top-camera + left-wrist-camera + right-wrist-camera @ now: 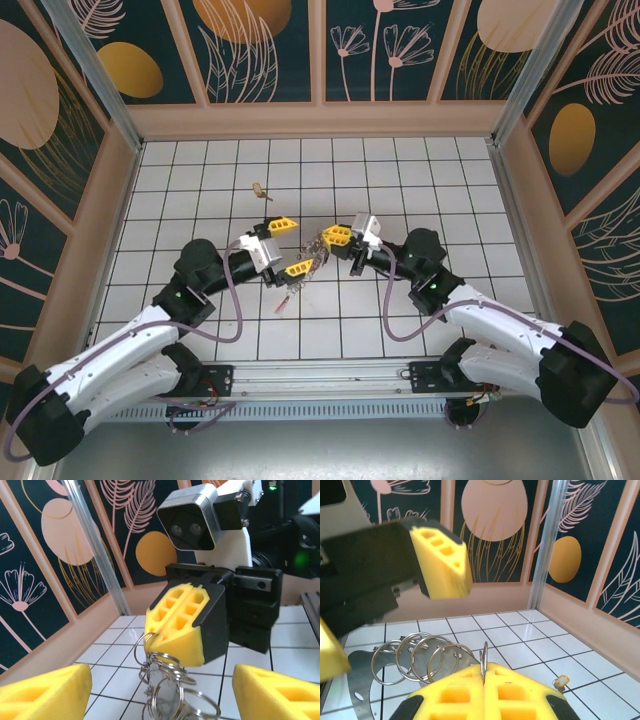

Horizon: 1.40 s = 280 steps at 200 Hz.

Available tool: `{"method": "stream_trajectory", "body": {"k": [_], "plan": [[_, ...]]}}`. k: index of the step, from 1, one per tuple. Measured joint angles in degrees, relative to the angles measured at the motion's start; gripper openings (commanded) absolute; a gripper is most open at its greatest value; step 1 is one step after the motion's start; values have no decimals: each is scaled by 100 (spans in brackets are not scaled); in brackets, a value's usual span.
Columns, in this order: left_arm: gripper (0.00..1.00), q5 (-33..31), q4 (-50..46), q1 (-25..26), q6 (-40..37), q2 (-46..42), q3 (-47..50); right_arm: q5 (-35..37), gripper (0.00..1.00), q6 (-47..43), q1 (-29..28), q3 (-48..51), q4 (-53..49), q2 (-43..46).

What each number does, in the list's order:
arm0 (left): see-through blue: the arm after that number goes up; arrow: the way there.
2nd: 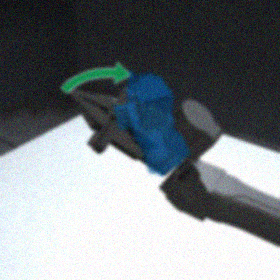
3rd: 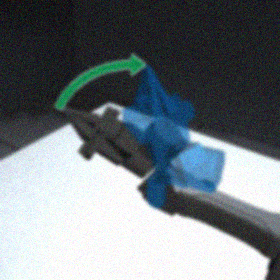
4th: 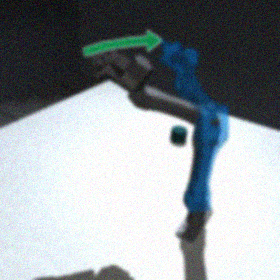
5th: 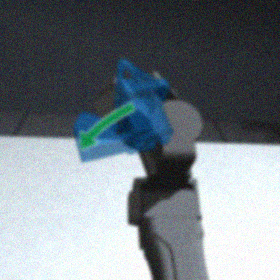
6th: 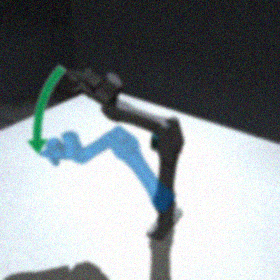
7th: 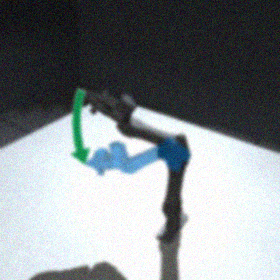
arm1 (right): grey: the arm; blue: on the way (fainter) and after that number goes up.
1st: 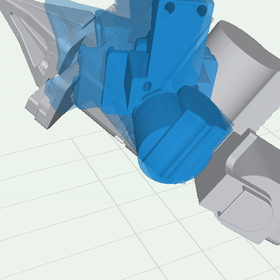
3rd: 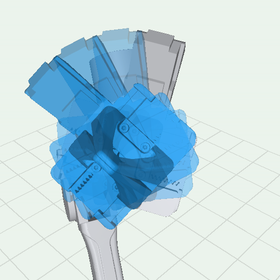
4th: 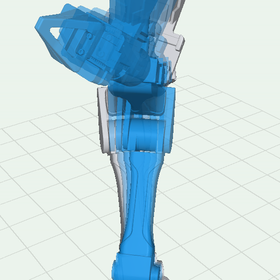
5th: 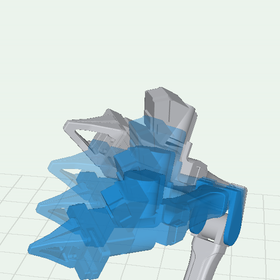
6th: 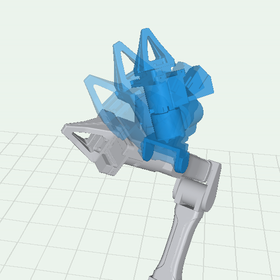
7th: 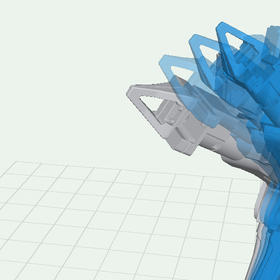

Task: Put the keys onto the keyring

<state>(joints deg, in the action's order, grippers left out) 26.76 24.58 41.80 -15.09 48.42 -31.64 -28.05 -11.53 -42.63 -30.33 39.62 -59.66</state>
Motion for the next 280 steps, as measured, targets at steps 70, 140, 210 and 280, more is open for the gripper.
{"method": "stream_trajectory", "body": {"k": [70, 140, 210, 280], "plan": [[76, 234, -1526, 0, -365, -151, -387, -538, 0, -260, 236, -7, -413, 133], [27, 317, -2361, 0, -573, 457, -1213, -1117, 0, -389, 295, -83, -831, 181], [28, 756, -2953, -208, -398, 1113, -1797, -1532, 0, -511, 321, -258, -1169, 179], [17, 1207, -3038, -212, -402, 1394, -1875, -1705, 0, -509, 332, -319, -1307, 138]]}}
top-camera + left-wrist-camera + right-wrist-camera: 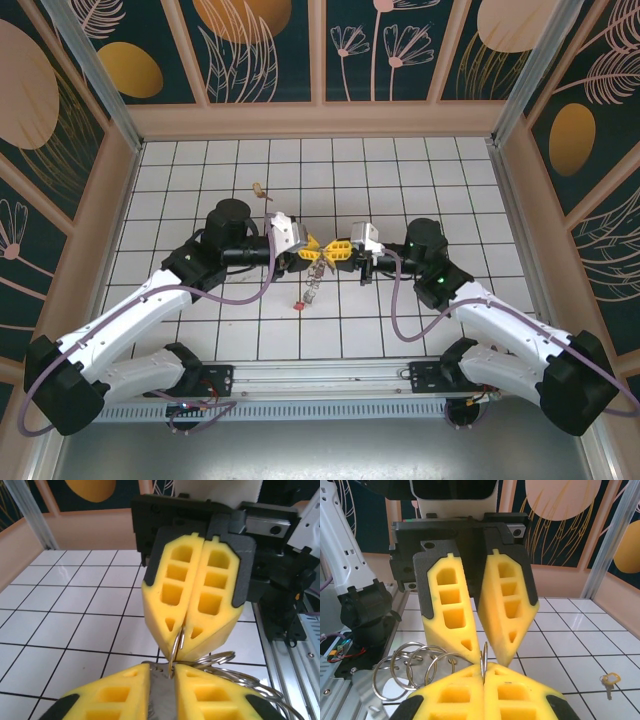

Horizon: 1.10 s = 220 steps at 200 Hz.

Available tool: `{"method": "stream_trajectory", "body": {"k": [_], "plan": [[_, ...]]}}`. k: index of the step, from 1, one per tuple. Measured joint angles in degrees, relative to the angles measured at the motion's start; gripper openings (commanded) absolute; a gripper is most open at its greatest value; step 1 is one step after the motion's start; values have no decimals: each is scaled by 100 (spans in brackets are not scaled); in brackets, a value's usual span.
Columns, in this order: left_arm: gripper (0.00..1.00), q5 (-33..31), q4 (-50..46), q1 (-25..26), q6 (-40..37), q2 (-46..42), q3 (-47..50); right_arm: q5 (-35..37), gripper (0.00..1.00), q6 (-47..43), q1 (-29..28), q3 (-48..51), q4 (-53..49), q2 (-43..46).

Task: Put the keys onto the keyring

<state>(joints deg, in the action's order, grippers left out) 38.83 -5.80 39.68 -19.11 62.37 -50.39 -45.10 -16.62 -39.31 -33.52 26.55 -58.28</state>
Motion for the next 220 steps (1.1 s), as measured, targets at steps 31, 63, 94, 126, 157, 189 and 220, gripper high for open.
{"method": "stream_trajectory", "body": {"k": [31, 63, 94, 126, 157, 189, 220], "plan": [[13, 190, 4, -4, -31, 0, 2, -70, 0, 0, 0, -33, 0, -70], [4, 315, 72, -59, -111, -2, 39, -149, 0, 0, 15, -98, -4, -149], [0, 313, 136, -79, -210, -20, 94, -146, 0, -81, 22, -138, -76, -179], [0, 96, 361, -68, -181, -157, 247, 13, 15, -415, 15, -326, -463, -177], [0, -79, 706, -50, -140, -404, 579, 221, 21, -730, 11, -490, -914, -168], [0, -50, 1200, -42, -142, -619, 981, 321, 25, -905, 11, -516, -1252, -125], [0, -24, 1464, -35, -144, -763, 1152, 321, 25, -925, 11, -564, -1401, -122]]}}
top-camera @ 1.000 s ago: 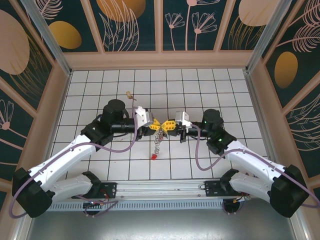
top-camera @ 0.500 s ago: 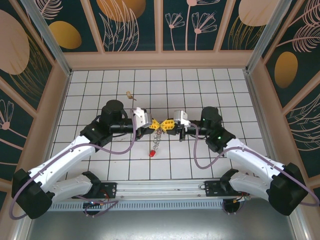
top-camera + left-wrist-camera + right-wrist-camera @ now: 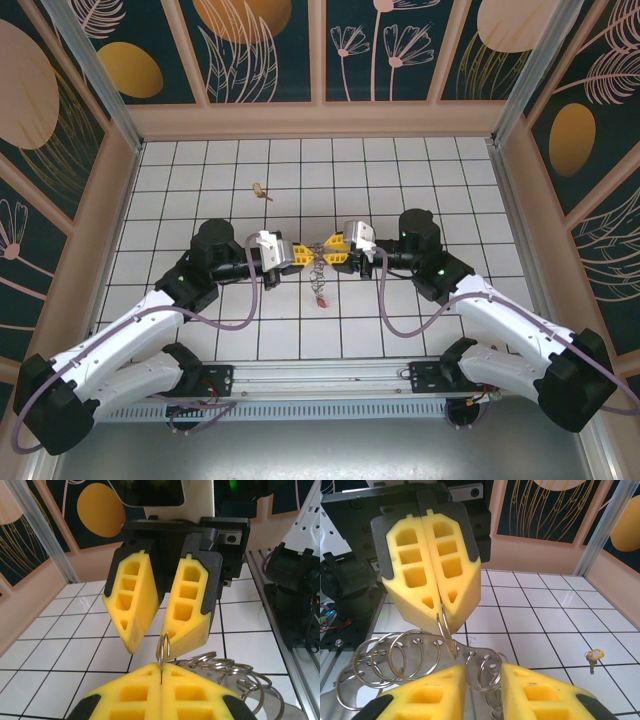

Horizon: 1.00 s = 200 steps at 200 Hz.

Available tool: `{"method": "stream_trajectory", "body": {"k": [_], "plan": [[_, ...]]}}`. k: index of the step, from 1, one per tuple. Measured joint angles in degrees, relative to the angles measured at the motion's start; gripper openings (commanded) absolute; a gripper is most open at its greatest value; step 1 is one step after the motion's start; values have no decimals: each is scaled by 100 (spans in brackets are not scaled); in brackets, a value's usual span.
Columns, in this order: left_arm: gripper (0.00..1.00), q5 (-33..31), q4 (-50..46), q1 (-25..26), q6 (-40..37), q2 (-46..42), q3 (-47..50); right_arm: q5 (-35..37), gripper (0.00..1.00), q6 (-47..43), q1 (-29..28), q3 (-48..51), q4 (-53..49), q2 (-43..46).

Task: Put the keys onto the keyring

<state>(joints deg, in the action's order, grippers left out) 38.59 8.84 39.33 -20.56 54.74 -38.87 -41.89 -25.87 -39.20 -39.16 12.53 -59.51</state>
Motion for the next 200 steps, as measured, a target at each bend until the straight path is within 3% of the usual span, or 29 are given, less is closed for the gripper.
{"method": "stream_trajectory", "body": {"k": [81, 140, 154, 176, 185, 193, 200], "plan": [[0, 22, 125, 0, -4, 105, -2, -149, 26, 2, -98, -98, 4, -22], [0, 63, 195, 0, 2, 162, -2, -173, 14, -44, -125, -177, -15, -79], [0, 74, 212, -2, 2, 179, -2, -177, 0, -66, -142, -186, -15, -107], [0, 35, 208, -24, 20, 195, 0, -170, 0, -98, -146, -192, -59, -131], [10, 4, 208, -24, 39, 195, 0, -166, 0, -90, -146, -192, -57, -131], [29, -20, 208, -22, 55, 195, 0, -162, 0, -85, -146, -192, -50, -131], [34, -44, 212, -22, 55, 195, 0, -157, 0, -81, -149, -192, -37, -131]]}}
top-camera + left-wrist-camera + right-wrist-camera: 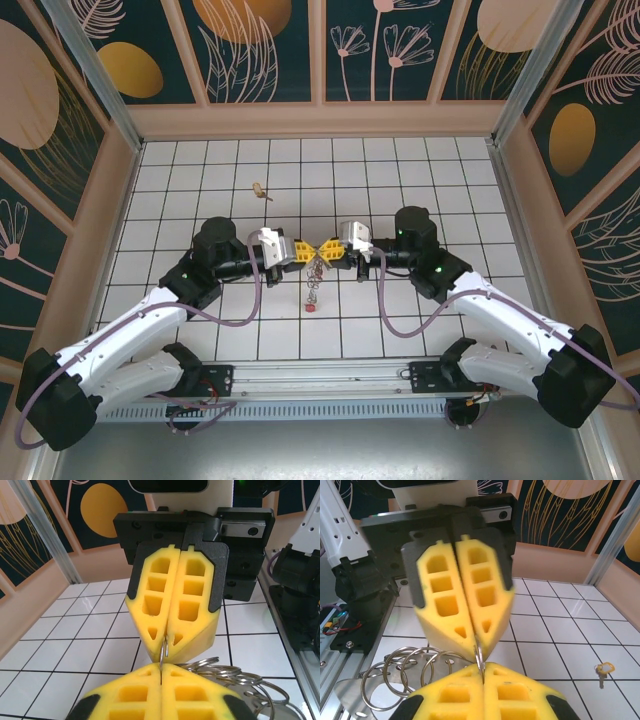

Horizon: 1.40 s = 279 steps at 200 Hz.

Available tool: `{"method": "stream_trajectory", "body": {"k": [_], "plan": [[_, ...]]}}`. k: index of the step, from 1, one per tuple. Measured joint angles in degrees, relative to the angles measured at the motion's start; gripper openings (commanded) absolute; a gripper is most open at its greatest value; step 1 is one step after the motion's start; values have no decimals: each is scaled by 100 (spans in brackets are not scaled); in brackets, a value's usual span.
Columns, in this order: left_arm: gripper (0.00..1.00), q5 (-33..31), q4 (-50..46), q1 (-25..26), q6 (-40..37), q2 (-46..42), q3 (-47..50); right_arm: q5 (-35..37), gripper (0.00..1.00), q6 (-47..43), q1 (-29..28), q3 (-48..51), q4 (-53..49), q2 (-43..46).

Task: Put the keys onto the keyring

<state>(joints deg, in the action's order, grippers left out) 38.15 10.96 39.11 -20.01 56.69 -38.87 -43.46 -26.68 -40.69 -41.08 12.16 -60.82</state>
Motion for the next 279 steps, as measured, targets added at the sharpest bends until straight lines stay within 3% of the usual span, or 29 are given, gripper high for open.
{"method": "stream_trajectory", "body": {"k": [140, 175, 198, 279], "plan": [[30, -267, -286, 0, -153, 90, 11, 7, 0, 254, -31, 74, 289, 52], [26, -262, -372, 0, -247, 46, -66, 2, 0, 166, -31, 72, 192, 42], [15, -245, -538, -2, -385, 13, -155, -9, 0, 103, -31, 72, 85, 7], [14, 85, -981, -44, -422, 402, -507, 31, 0, 9, -24, 61, -33, -87]]}}
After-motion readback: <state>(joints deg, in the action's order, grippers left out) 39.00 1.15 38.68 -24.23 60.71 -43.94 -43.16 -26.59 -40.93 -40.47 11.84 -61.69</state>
